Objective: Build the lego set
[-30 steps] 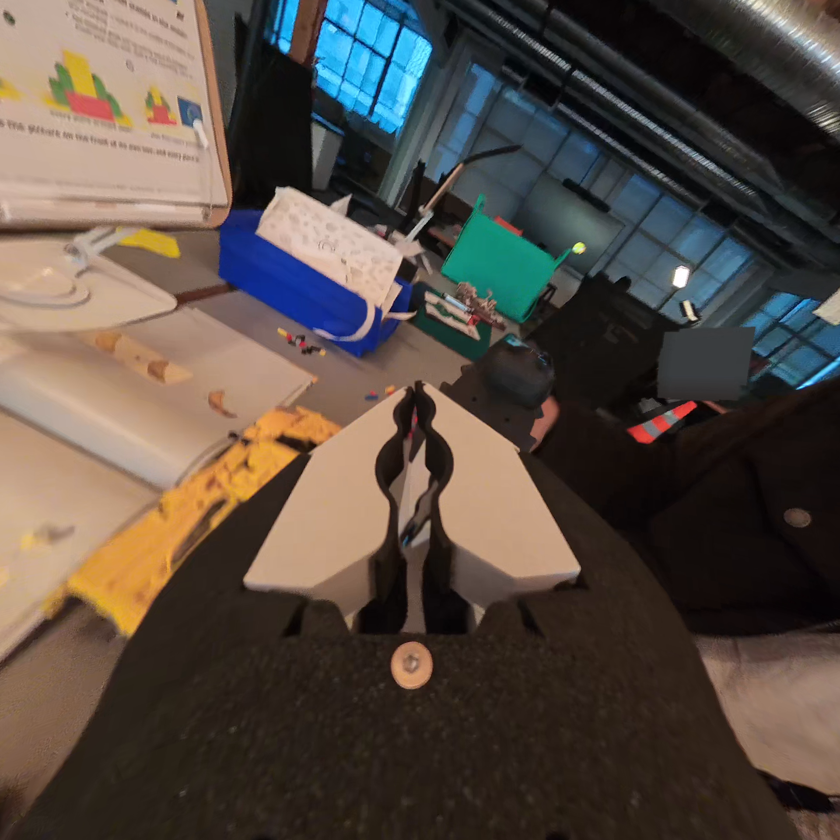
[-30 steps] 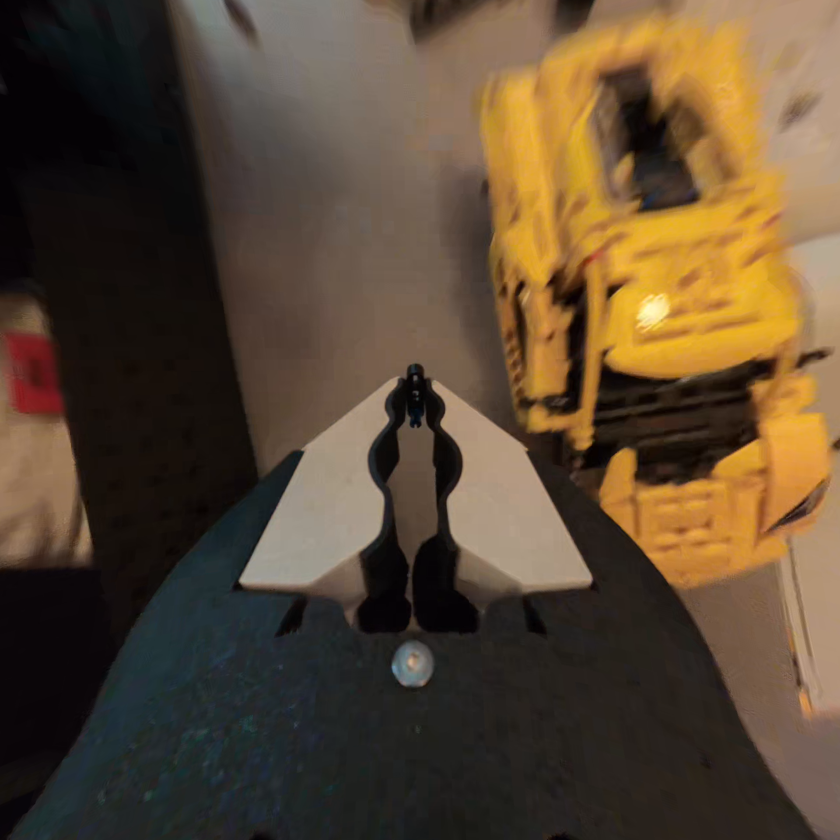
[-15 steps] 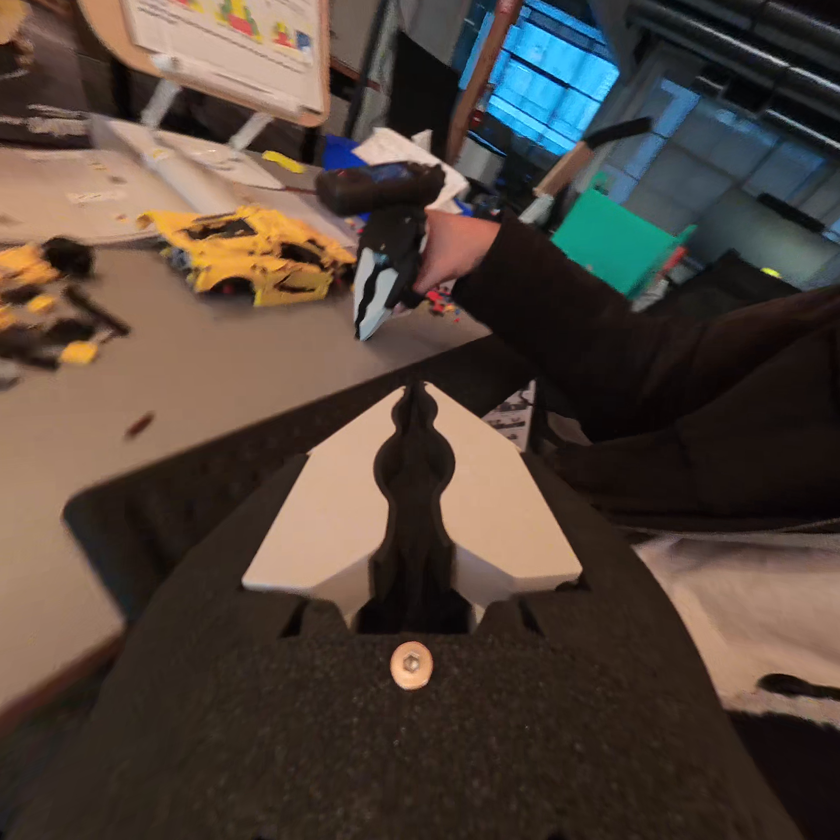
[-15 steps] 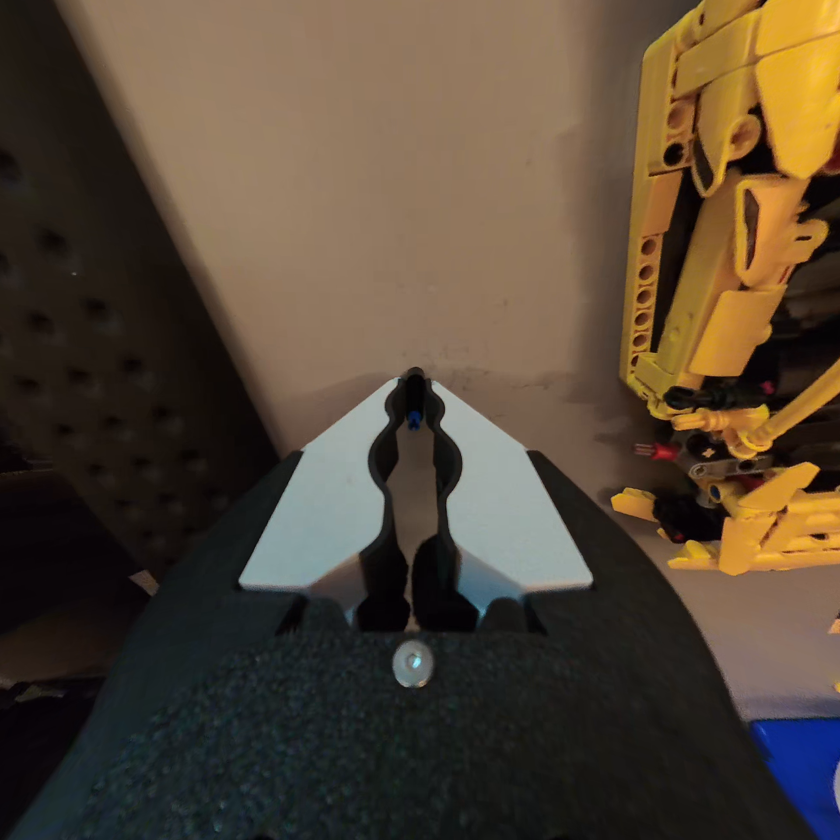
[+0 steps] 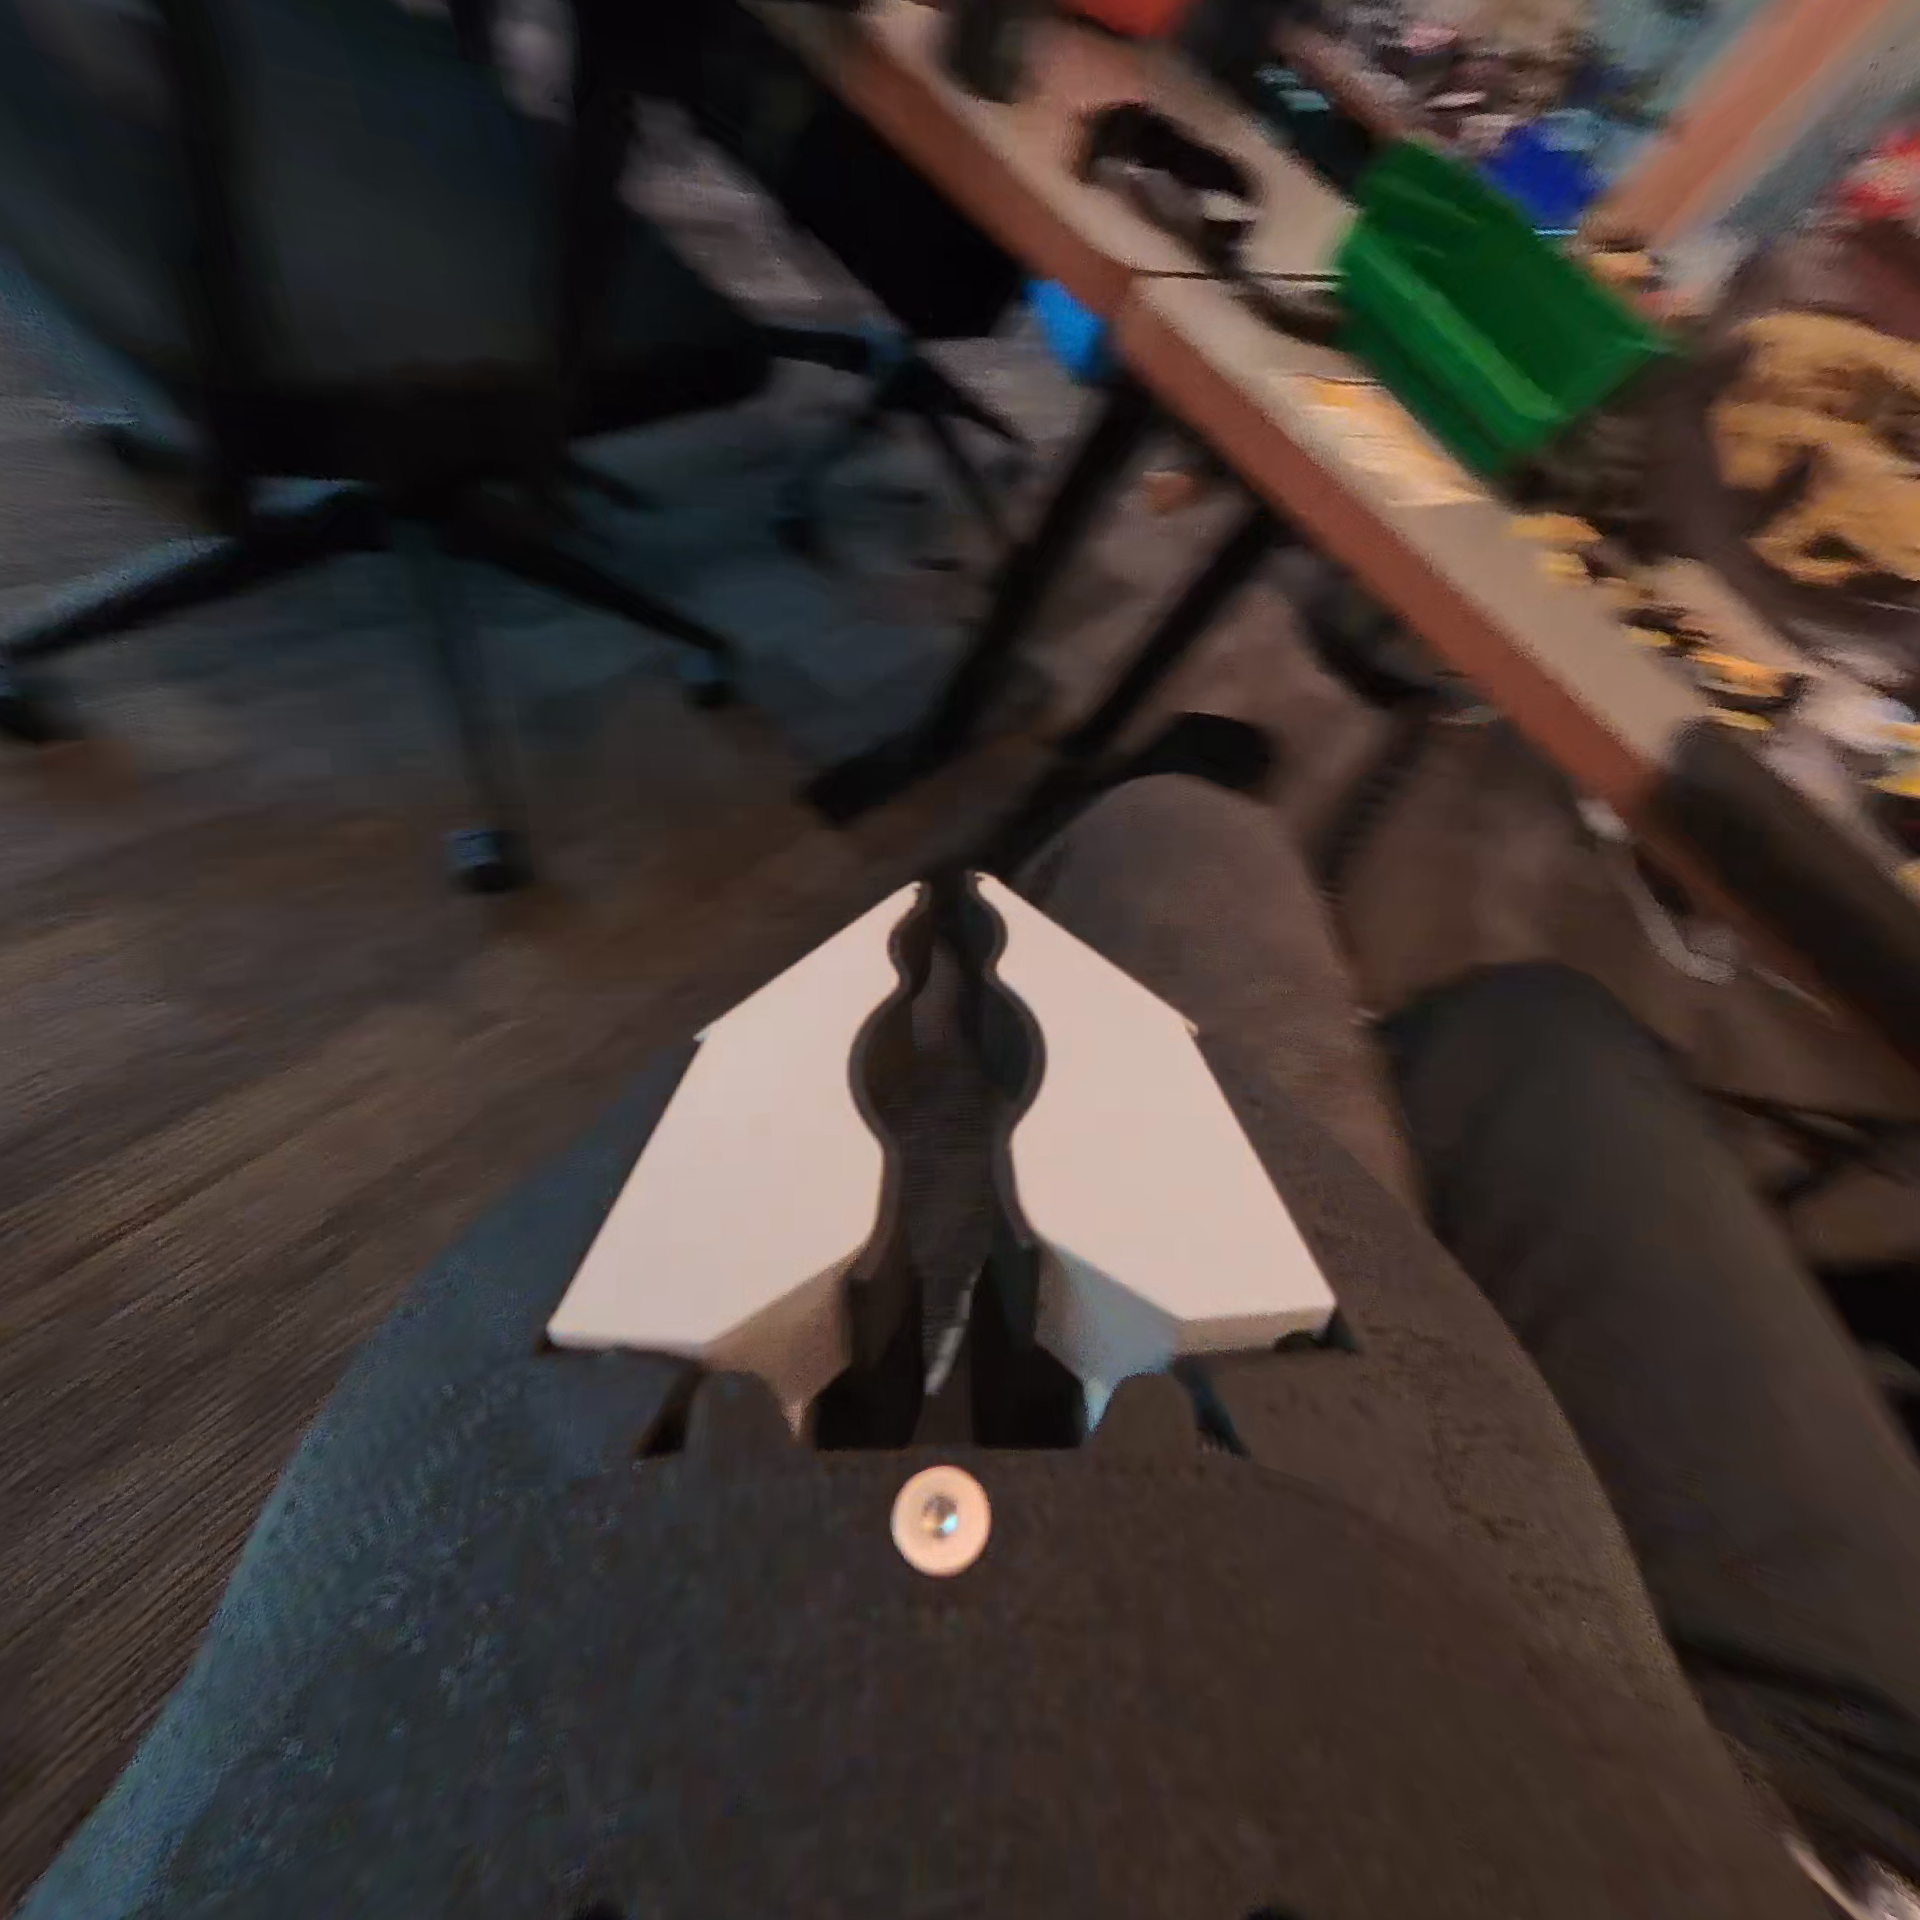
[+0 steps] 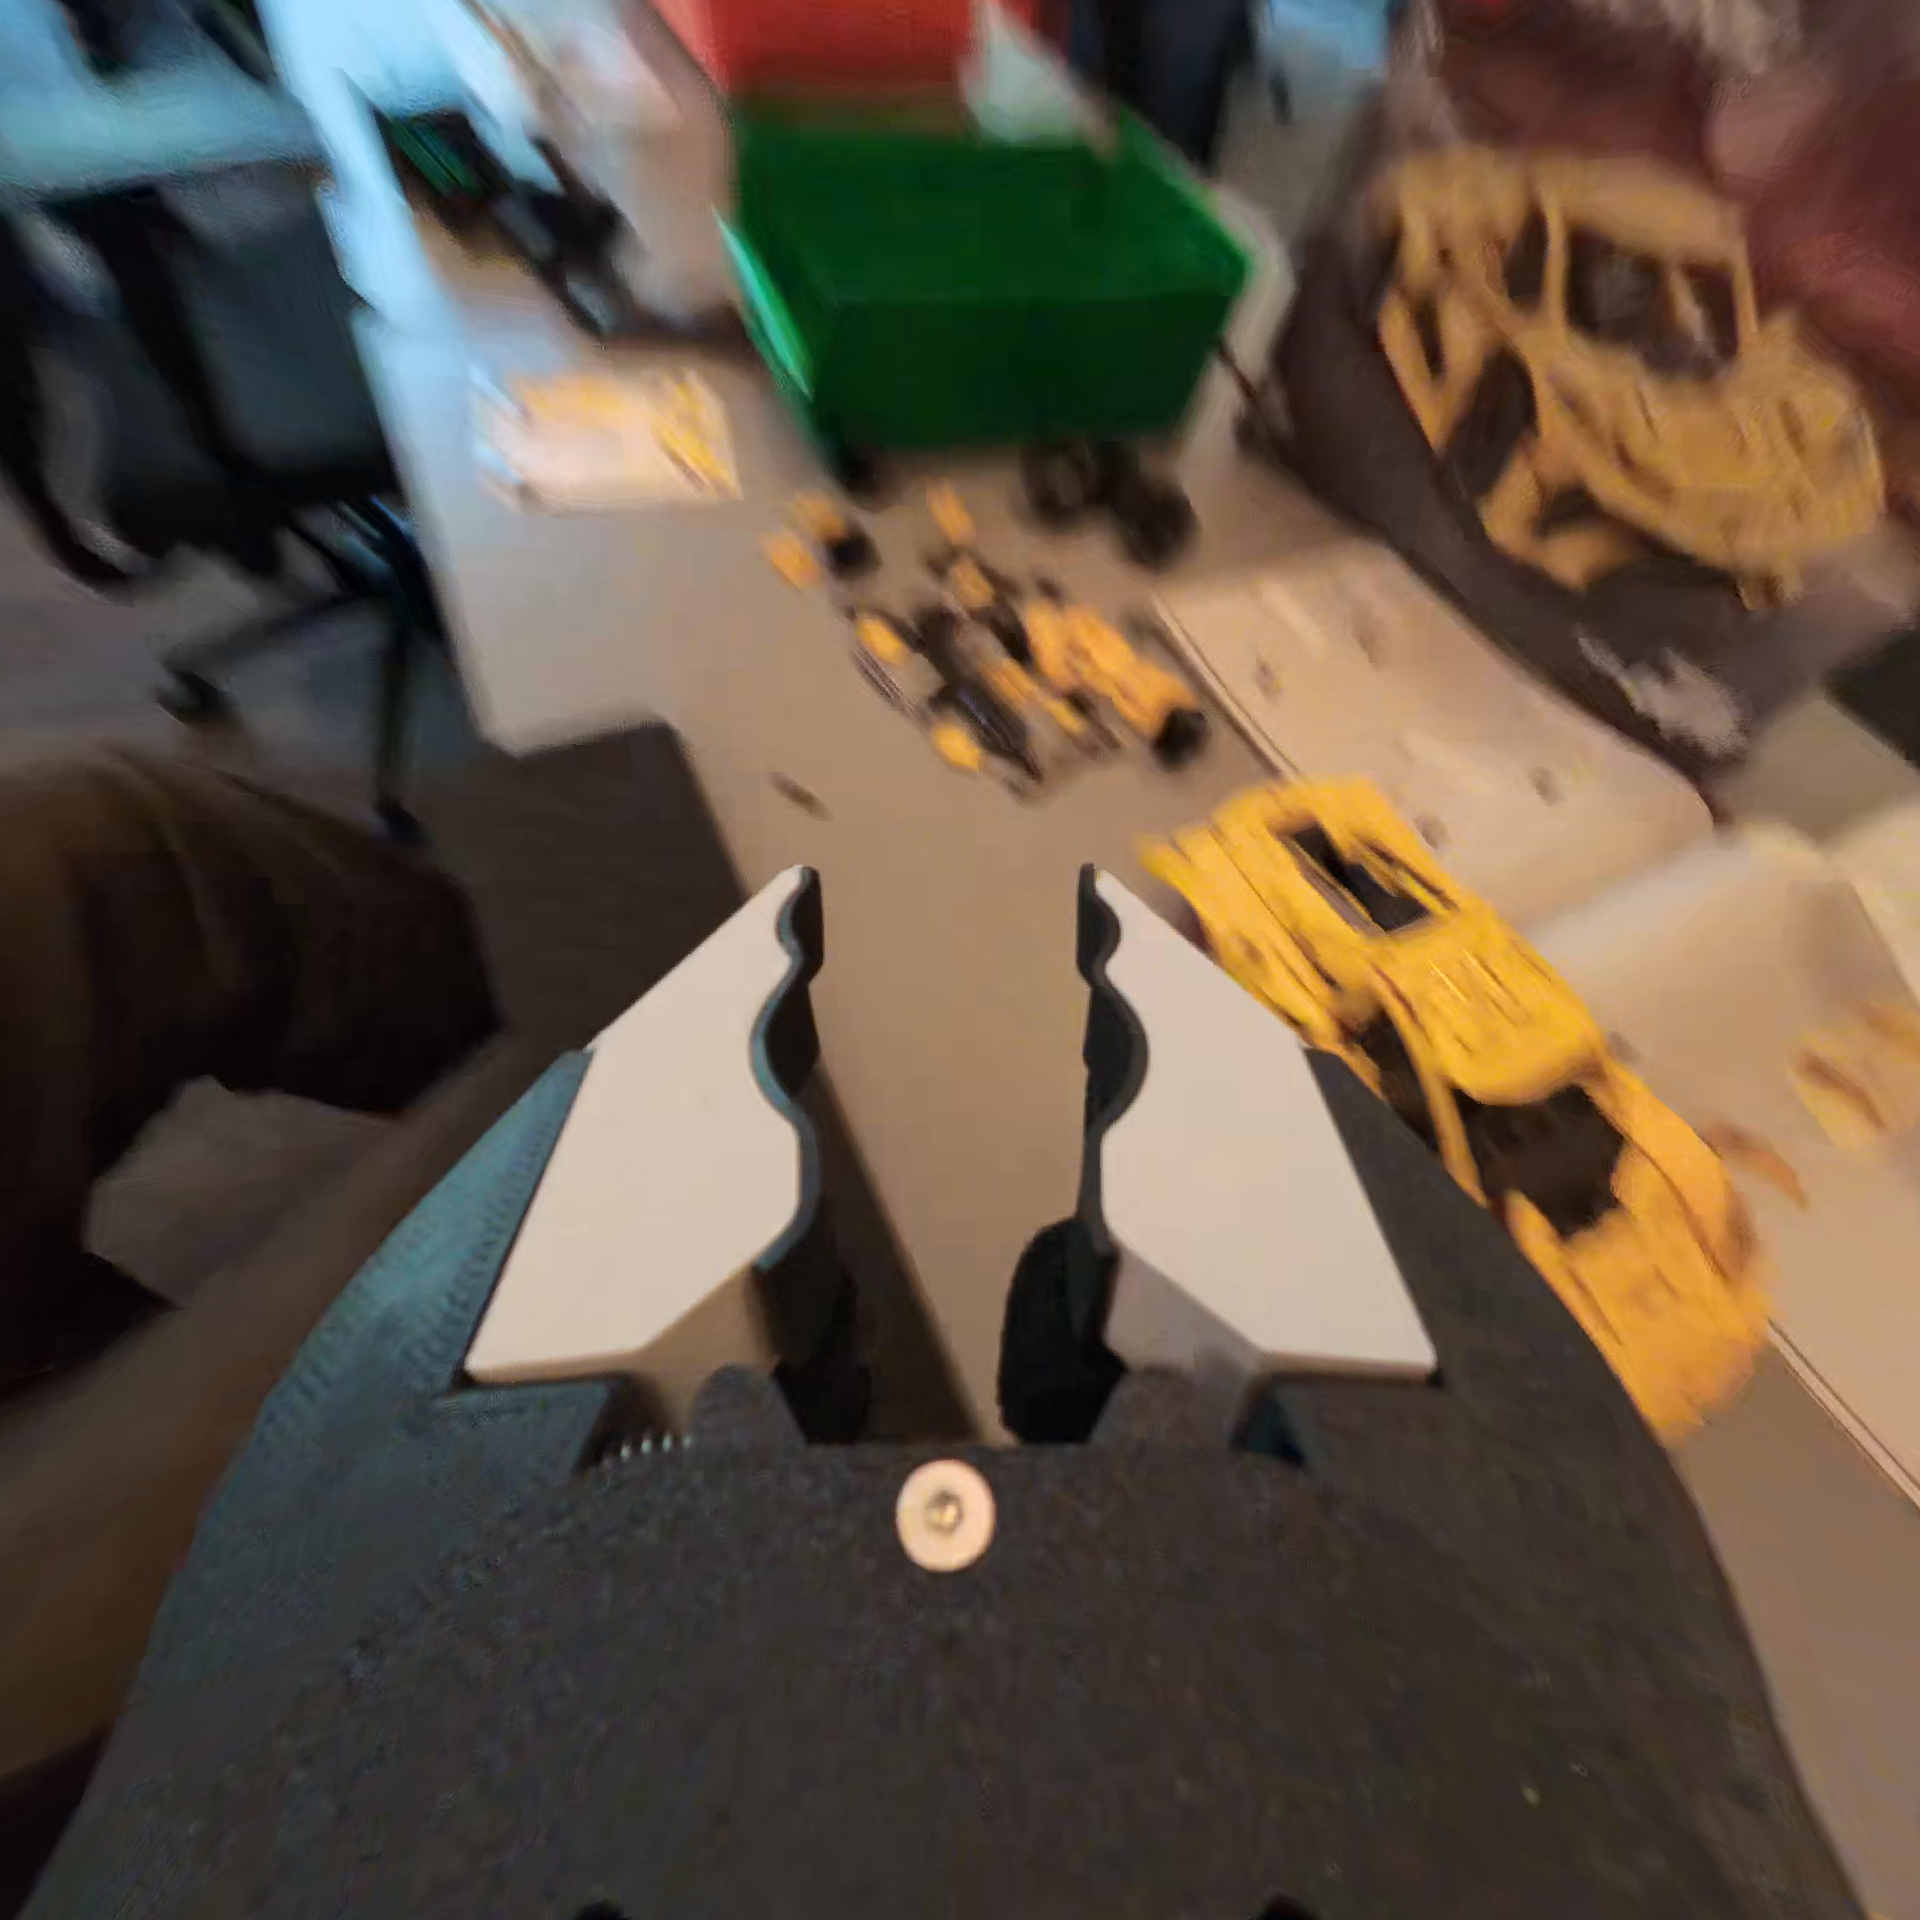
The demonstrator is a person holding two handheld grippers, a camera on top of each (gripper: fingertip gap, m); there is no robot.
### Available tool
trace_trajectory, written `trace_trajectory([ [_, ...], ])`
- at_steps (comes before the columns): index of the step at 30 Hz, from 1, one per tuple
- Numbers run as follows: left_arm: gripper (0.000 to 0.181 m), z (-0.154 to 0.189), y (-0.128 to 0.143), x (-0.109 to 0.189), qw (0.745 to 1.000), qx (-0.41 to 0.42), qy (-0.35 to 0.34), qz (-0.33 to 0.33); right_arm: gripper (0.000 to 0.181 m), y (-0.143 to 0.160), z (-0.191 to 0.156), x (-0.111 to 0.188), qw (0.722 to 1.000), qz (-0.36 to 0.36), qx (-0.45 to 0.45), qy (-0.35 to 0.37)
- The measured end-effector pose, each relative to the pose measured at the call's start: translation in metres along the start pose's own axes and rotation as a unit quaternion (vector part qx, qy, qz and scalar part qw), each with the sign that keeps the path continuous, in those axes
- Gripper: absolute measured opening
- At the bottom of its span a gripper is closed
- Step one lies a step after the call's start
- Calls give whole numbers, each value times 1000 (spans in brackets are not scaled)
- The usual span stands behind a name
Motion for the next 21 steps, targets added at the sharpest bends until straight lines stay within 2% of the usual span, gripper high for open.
trace_trajectory([
  [3, 5, -60, 1, 38, 990, -12, -138, 15, 51, -23, -88, -9, 991, 90, 54, -88],
  [7, 12, -105, 3, 96, 968, -14, -247, 25, 48, -4, -202, -48, 967, 120, 85, -209],
  [11, 17, -132, 12, 149, 951, -26, -308, 31, 49, 26, -291, -106, 939, 74, 106, -318],
  [14, 19, -147, 8, 173, 943, -32, -331, 34, 56, 35, -344, -153, 909, 37, 73, -409],
  [18, 22, -161, 2, 187, 936, -45, -348, 36, 56, 17, -411, -218, 867, 33, 30, -497],
  [21, 25, -175, 16, 189, 931, -59, -359, 20, 49, -4, -472, -267, 837, -8, 58, -545],
])
Point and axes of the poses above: each gripper's, where its closed fingertips meet, x back along the fingers, y out of its underside, z = x × y across the jaws, the point moved 8 cm from there along x, back along the fingers, and after that the axes turned 15 degrees about -y, right-handed, at the moved point
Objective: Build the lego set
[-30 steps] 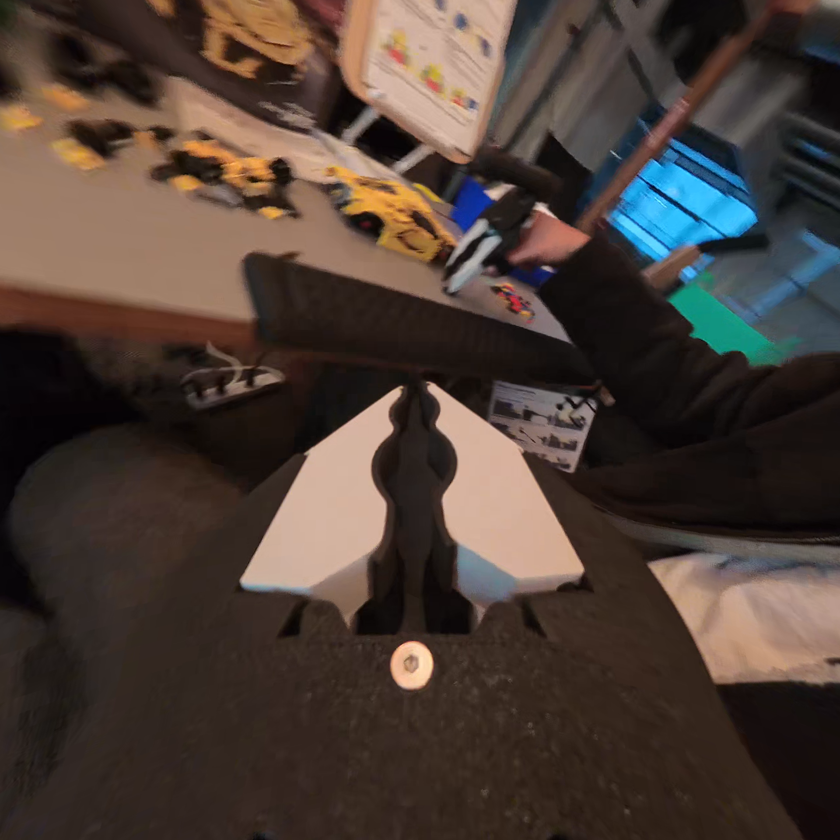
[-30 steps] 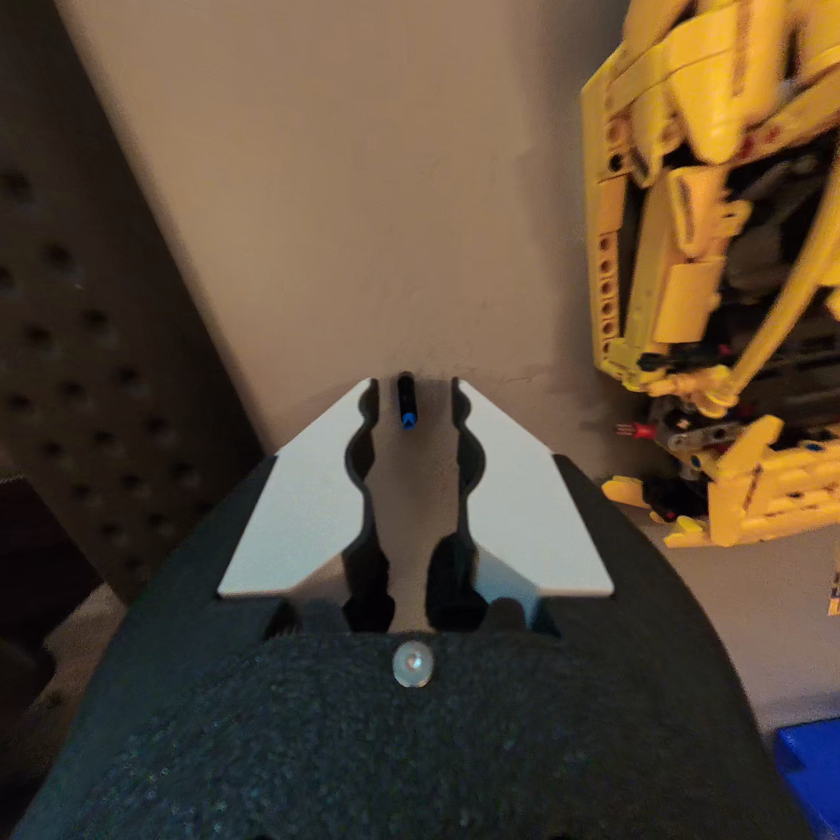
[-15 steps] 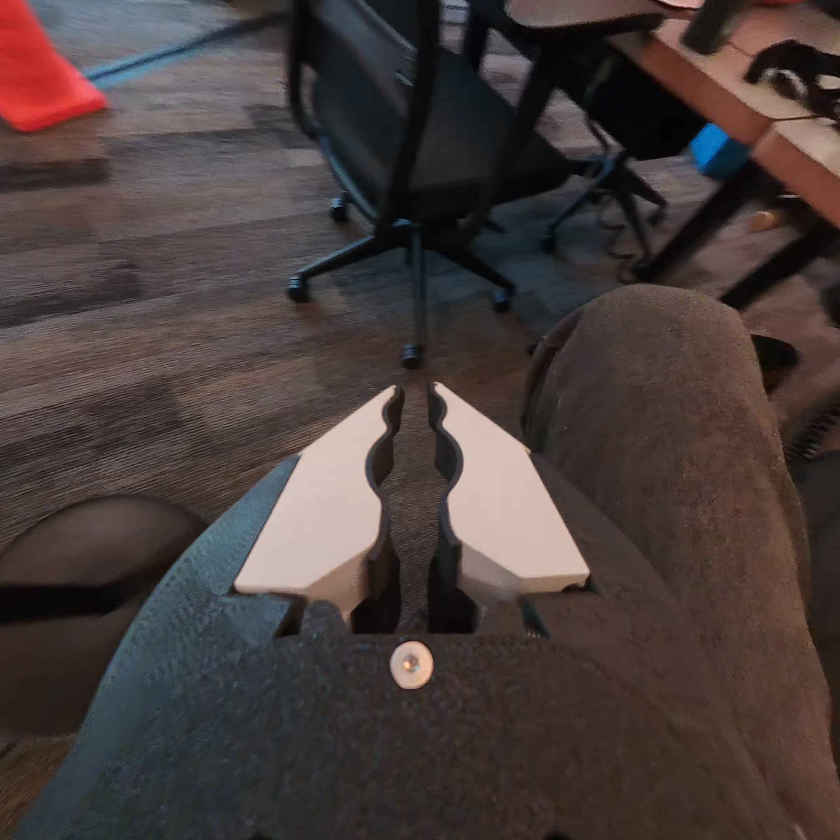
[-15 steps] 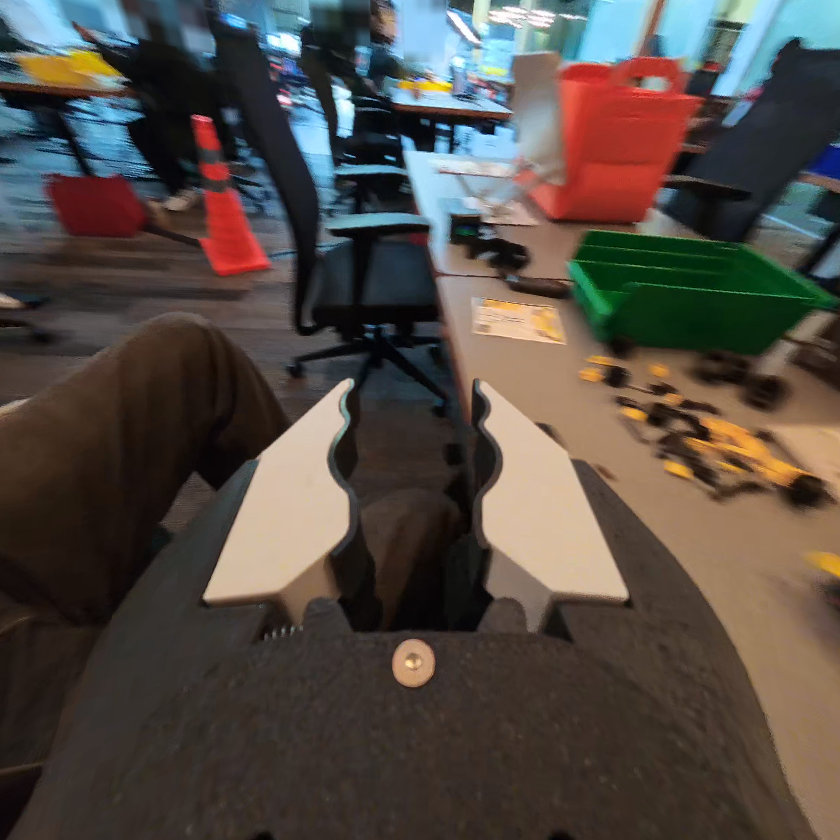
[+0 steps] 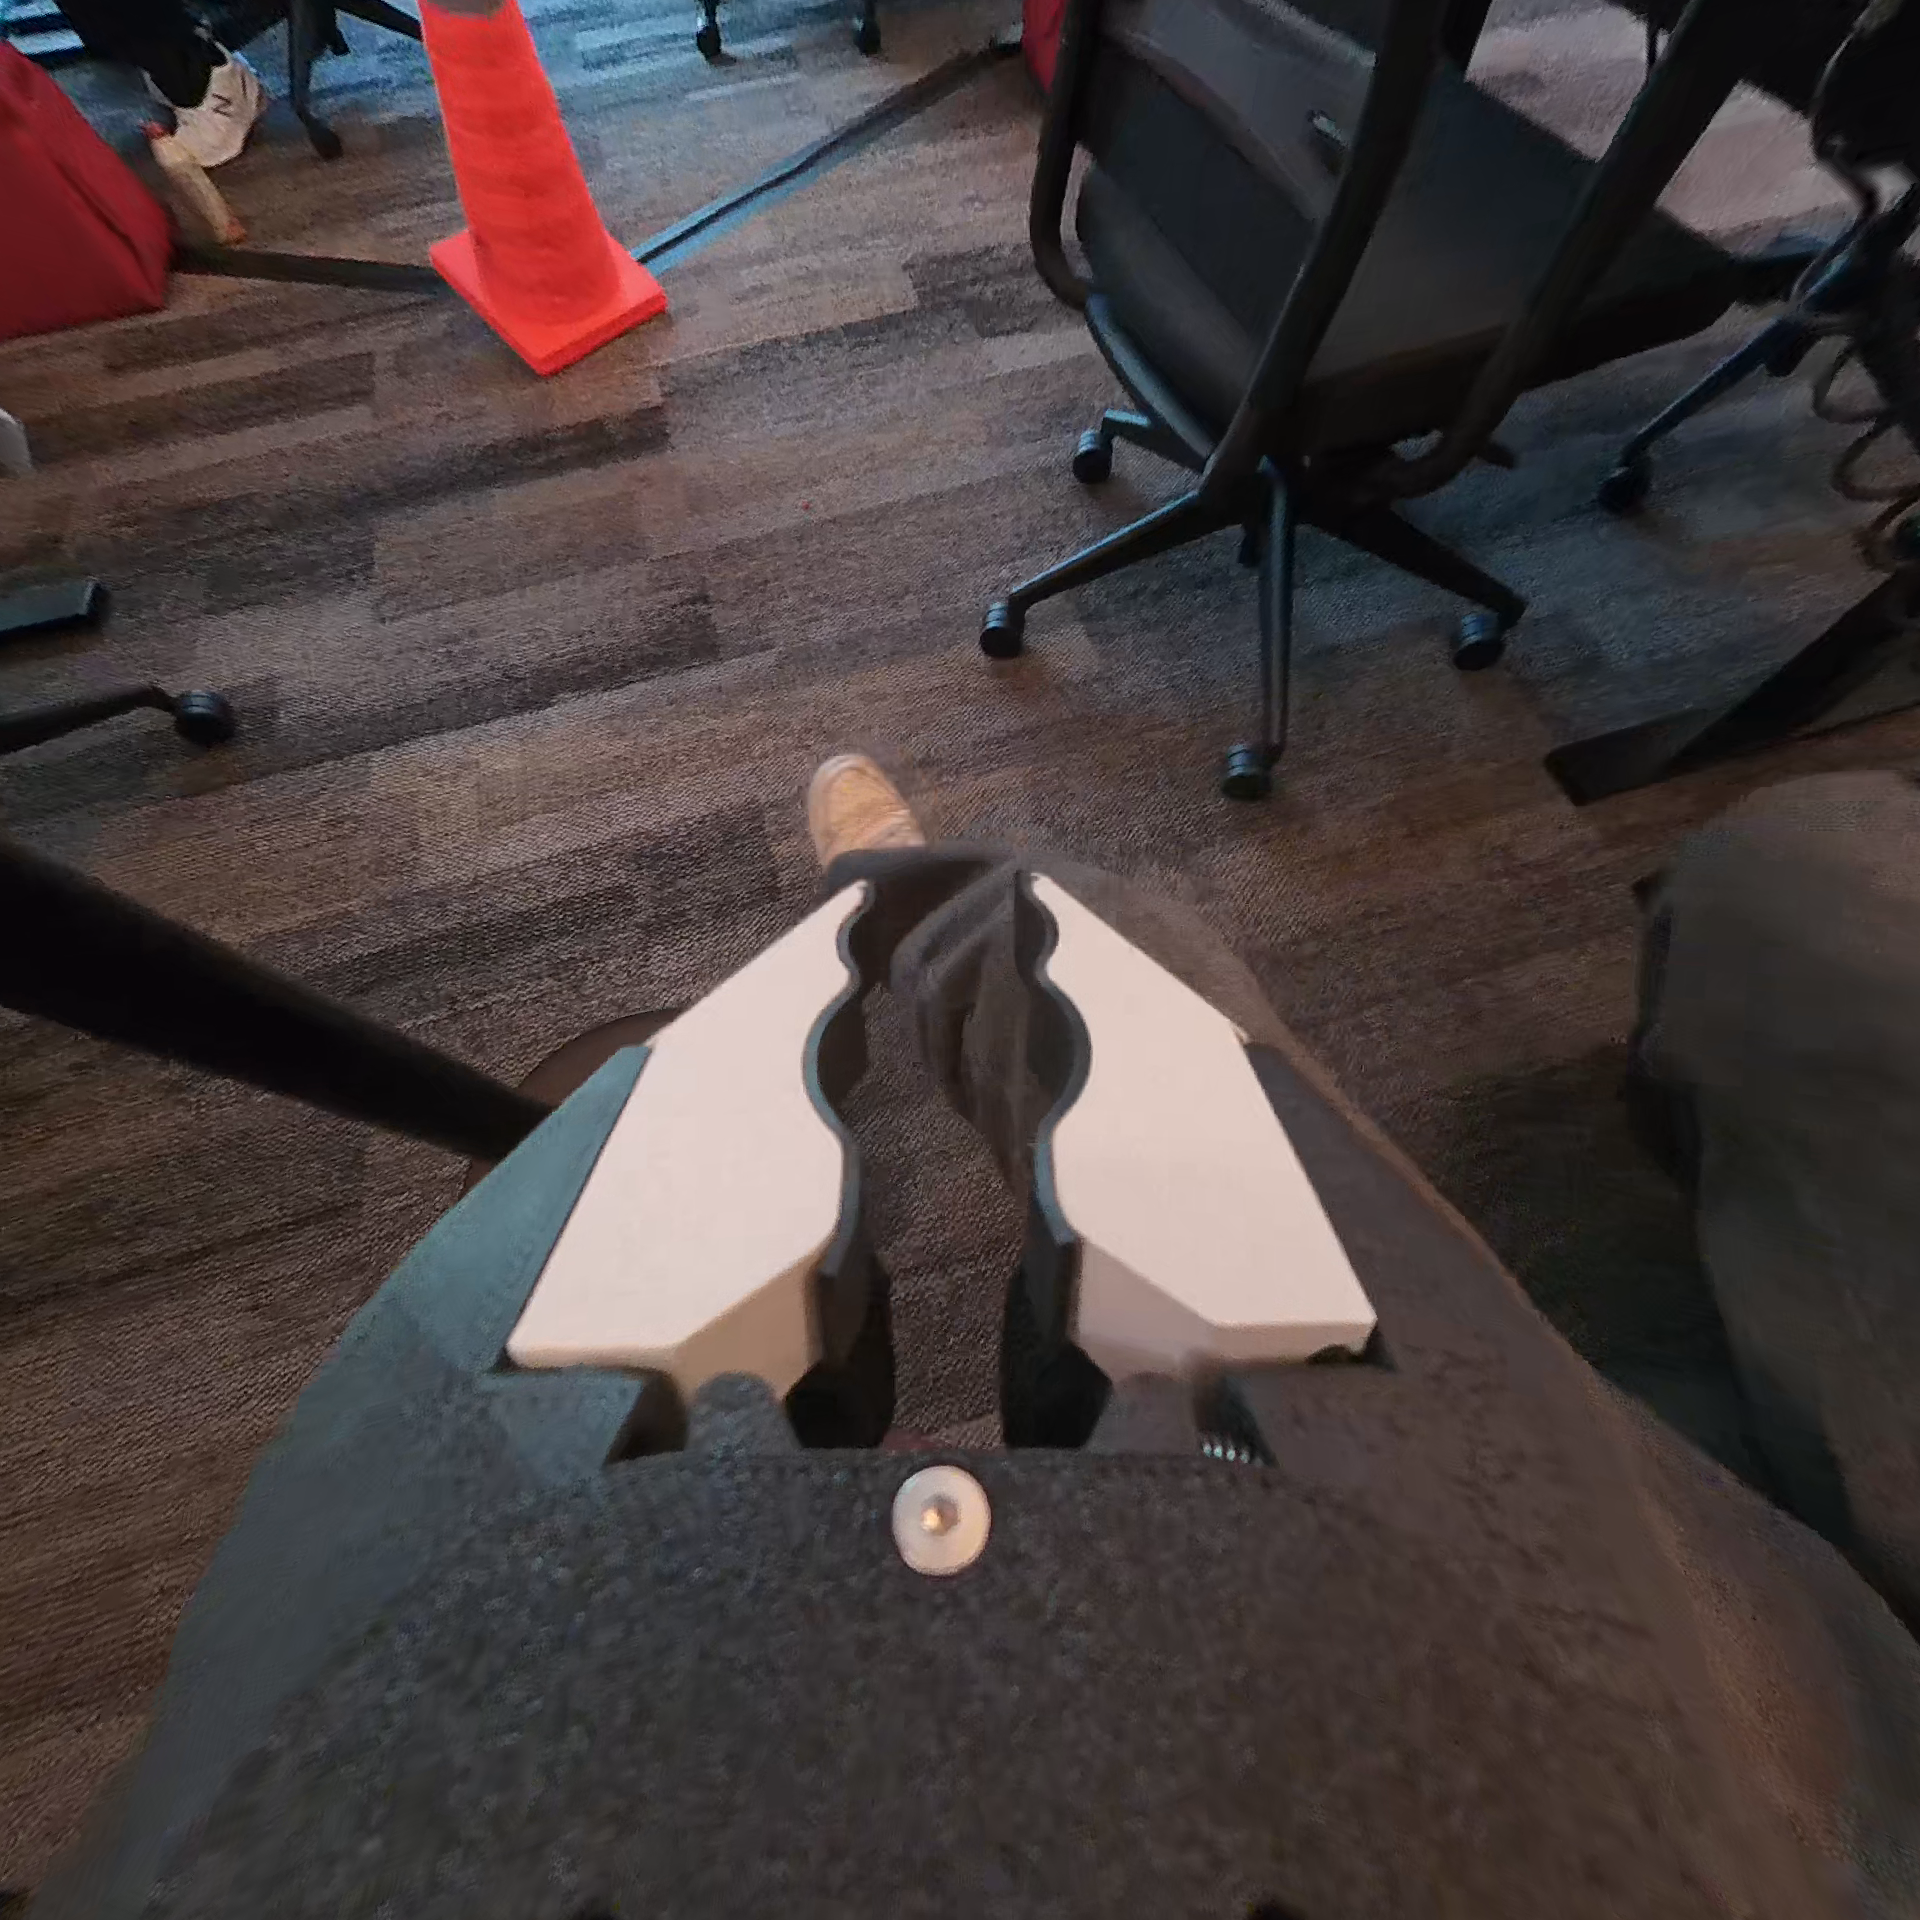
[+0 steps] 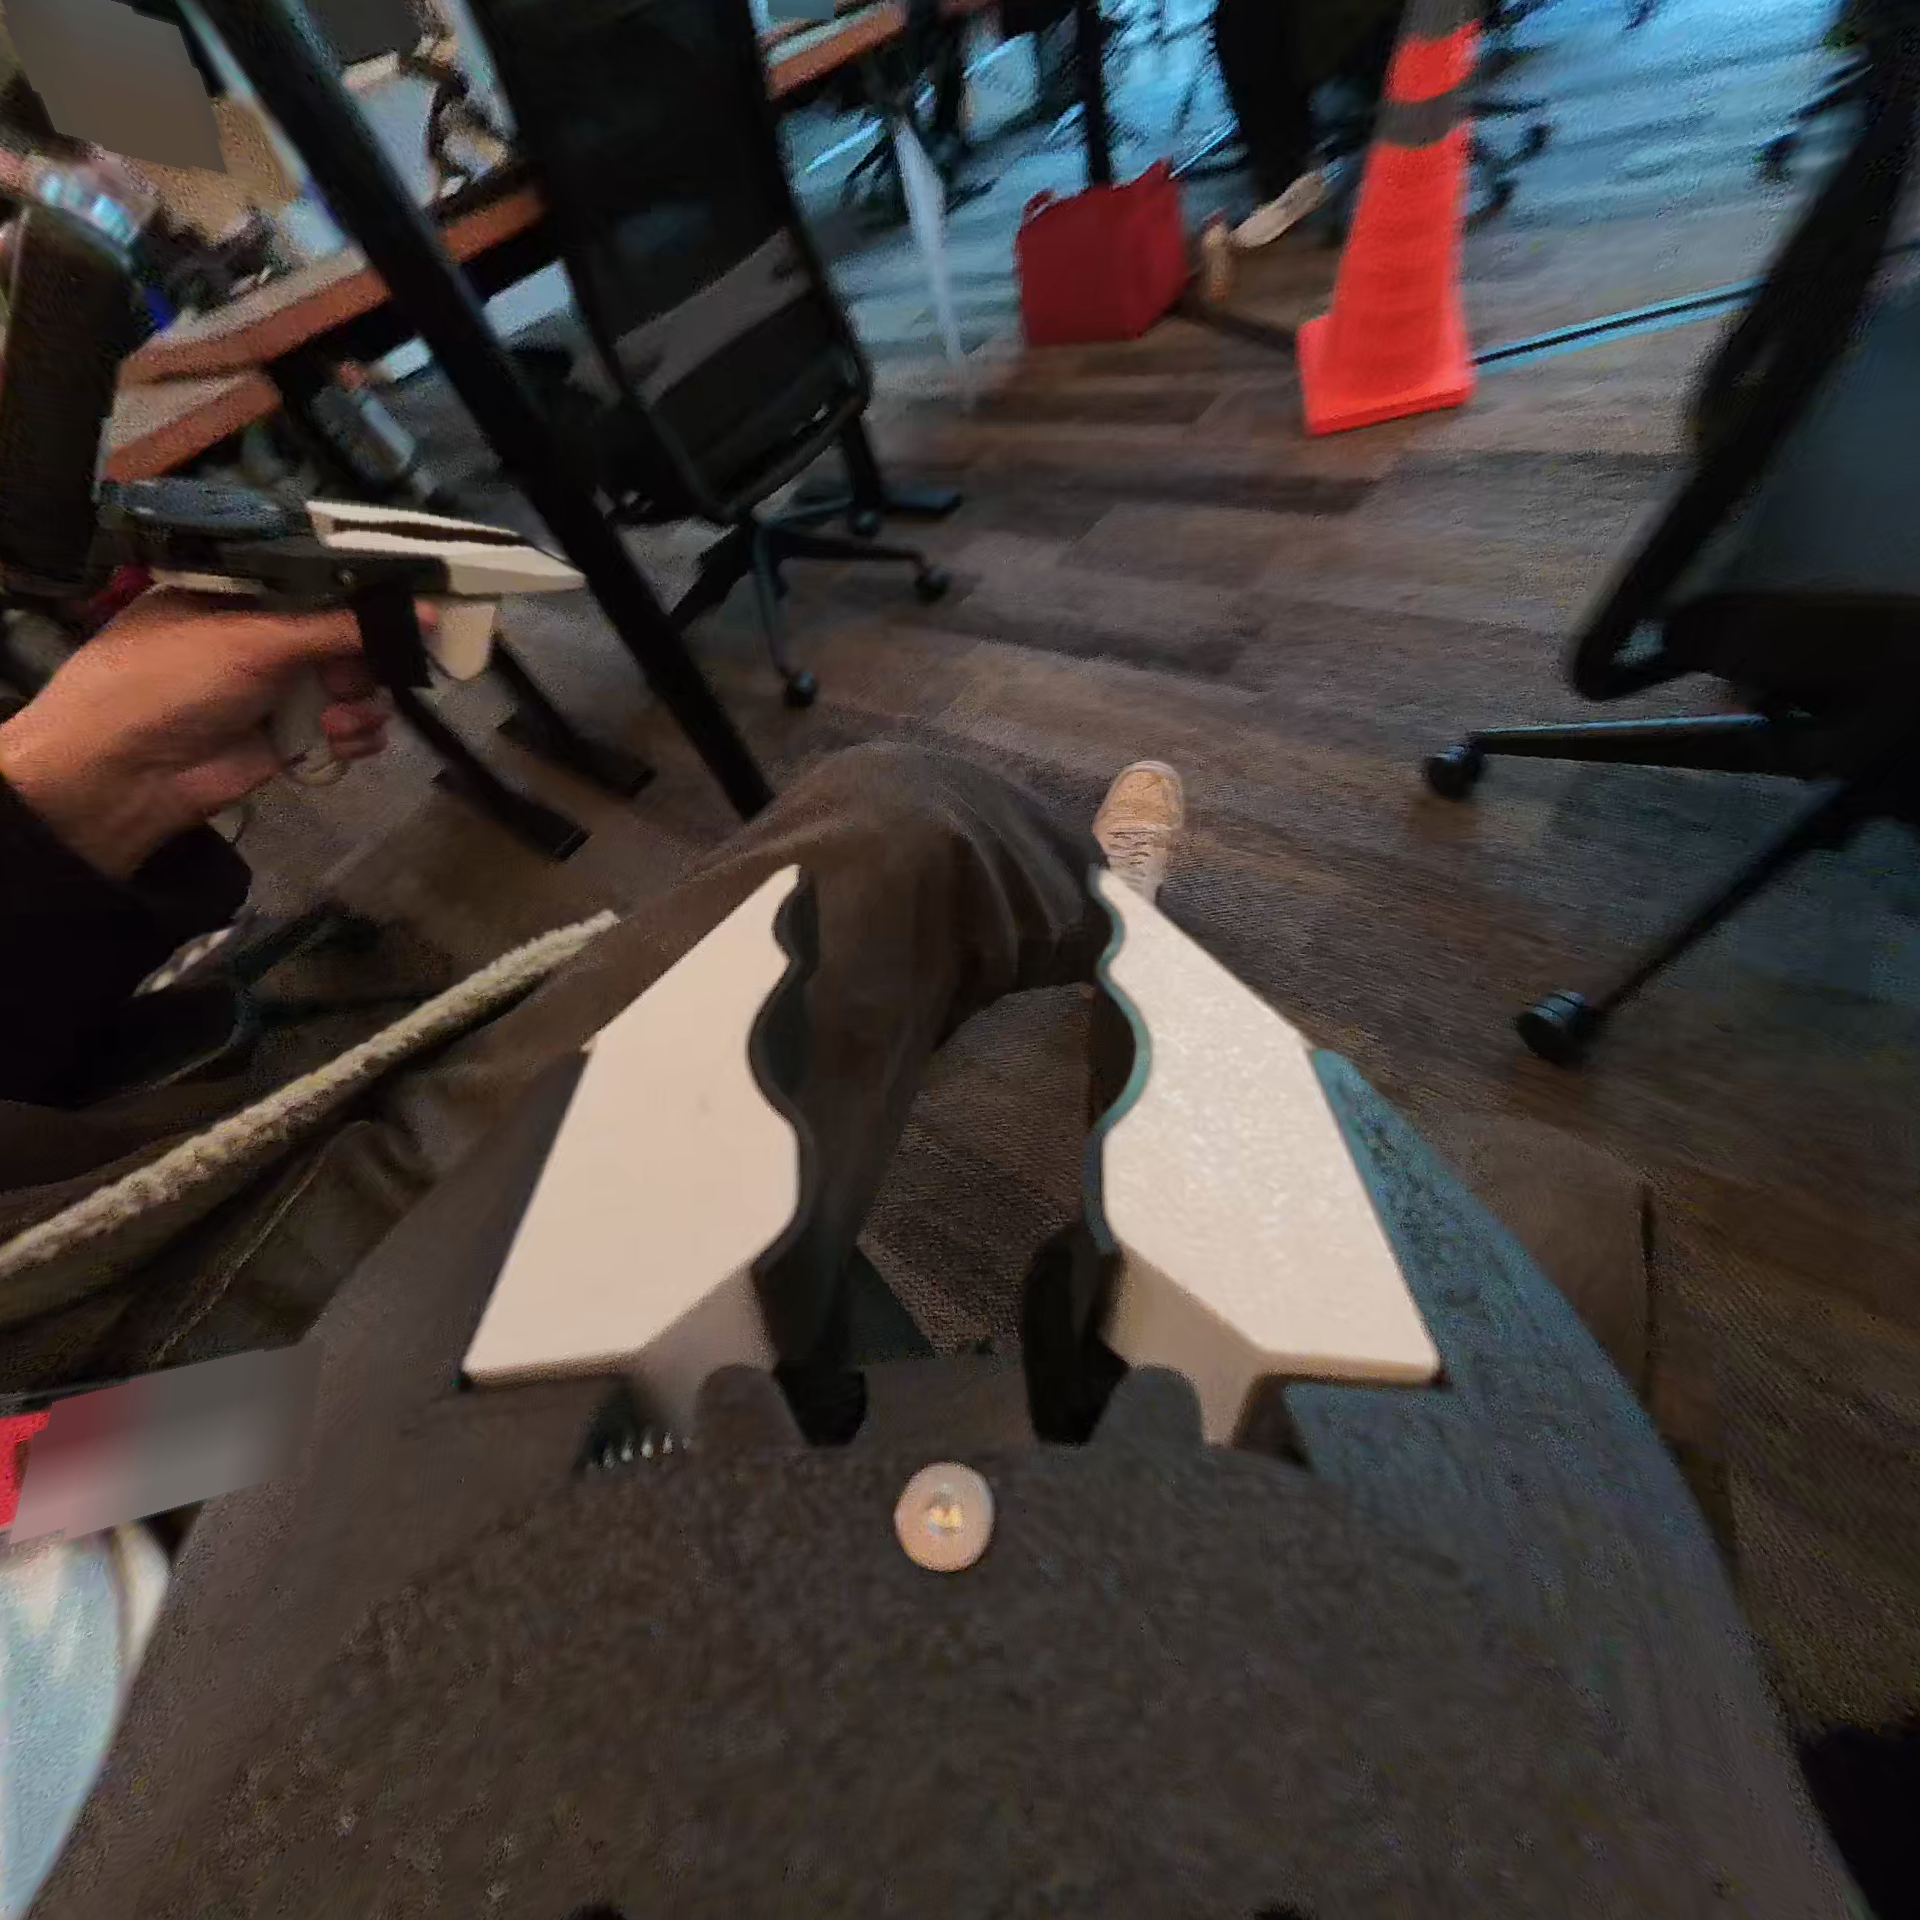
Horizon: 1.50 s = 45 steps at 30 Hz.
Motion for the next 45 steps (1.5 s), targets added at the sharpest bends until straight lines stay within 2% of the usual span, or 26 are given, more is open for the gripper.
trace_trajectory([
  [2, 27, -10, 14, -7, 1000, -13, 1, -11, 38, -18, 11, -55, 999, -23, 6, -49],
  [4, 29, -22, 20, -15, 1000, -18, 1, -14, 36, -35, 20, -111, 995, -34, -4, -94],
  [7, 29, -36, 15, -34, 1000, -19, 13, -10, 33, -53, 32, -194, 990, -42, 1, -136],
  [10, 29, -42, 1, -76, 999, -28, 37, -2, 39, -62, 52, -263, 988, -65, 13, -143],
  [12, 30, -41, -9, -118, 998, -44, 53, -4, 40, -66, 80, -299, 988, -77, 26, -131],
  [14, 30, -38, -18, -171, 995, -61, 72, -12, 42, -71, 122, -334, 987, -100, 52, -113],
  [18, 30, -32, -35, -295, 993, -60, 103, -22, 43, -83, 240, -406, 985, -119, 102, -69],
  [21, 30, -22, -41, -387, 988, -34, 142, -43, 42, -77, 327, -452, 984, -142, 94, -49],
  [25, 29, -5, -33, -487, 985, -7, 163, -57, 33, -49, 401, -478, 984, -157, 49, -67],
  [29, 30, 11, -21, -565, 982, 4, 175, -67, 36, -39, 426, -466, 976, -184, 74, -86],
  [32, 29, 21, -29, -632, 979, 13, 192, -61, 39, -55, 428, -457, 960, -238, 96, -114],
  [35, 29, 28, -48, -705, 978, 8, 206, -19, 48, -79, 427, -460, 951, -267, 63, -143],
  [38, 29, 34, -69, -781, 976, 24, 214, 43, 47, -99, 422, -472, 959, -224, 6, -171],
  [41, 29, 44, -79, -866, 976, 27, 214, 26, 43, -103, 440, -492, 969, -197, 9, -147],
  [45, 29, 61, -78, -984, 980, 37, 194, -13, 44, -111, 492, -517, 975, -198, 16, -98],
])
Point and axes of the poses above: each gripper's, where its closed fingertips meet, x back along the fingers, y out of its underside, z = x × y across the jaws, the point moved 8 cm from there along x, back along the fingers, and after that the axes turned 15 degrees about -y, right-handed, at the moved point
